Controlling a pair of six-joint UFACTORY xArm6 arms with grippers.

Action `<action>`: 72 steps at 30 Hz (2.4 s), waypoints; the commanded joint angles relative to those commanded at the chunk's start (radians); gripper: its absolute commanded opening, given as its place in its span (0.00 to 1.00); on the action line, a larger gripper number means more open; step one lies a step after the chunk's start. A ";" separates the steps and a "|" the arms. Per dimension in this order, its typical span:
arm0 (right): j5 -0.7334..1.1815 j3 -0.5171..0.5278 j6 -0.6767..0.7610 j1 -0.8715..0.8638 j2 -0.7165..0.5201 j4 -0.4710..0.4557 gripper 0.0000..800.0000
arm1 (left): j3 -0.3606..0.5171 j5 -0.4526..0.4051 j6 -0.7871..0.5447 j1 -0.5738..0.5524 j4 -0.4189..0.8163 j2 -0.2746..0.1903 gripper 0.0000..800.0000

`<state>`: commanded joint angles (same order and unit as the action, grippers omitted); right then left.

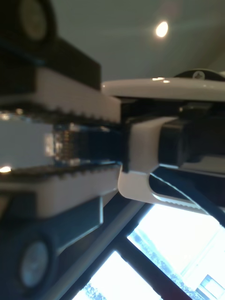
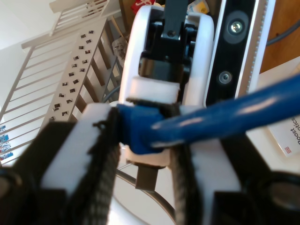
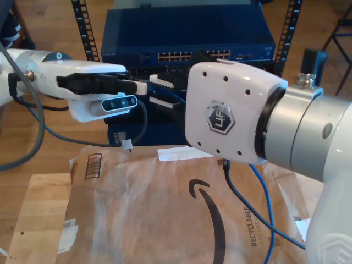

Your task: Grab the cable and plug it in

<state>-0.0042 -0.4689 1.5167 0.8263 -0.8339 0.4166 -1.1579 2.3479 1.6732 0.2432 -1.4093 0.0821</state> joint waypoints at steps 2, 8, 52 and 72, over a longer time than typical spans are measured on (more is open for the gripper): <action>-0.002 0.000 0.002 0.000 0.000 0.000 0.06 | 0.000 0.000 0.002 0.002 0.000 -0.002 0.09; -0.003 0.000 0.002 0.000 0.000 0.002 0.00 | 0.002 0.002 0.002 0.006 -0.002 -0.011 0.89; -1.125 0.002 -0.310 -0.114 0.813 0.301 0.01 | 0.377 -0.374 -0.941 0.763 1.332 -0.496 1.00; -1.142 -0.195 -0.419 -0.097 1.025 0.376 0.00 | 0.730 -0.723 -1.215 1.066 1.507 -0.600 1.00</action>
<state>-1.1458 -0.6638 1.0978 0.7296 0.1910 0.7925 -0.4275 1.6253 0.4580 1.3096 0.0974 -0.5178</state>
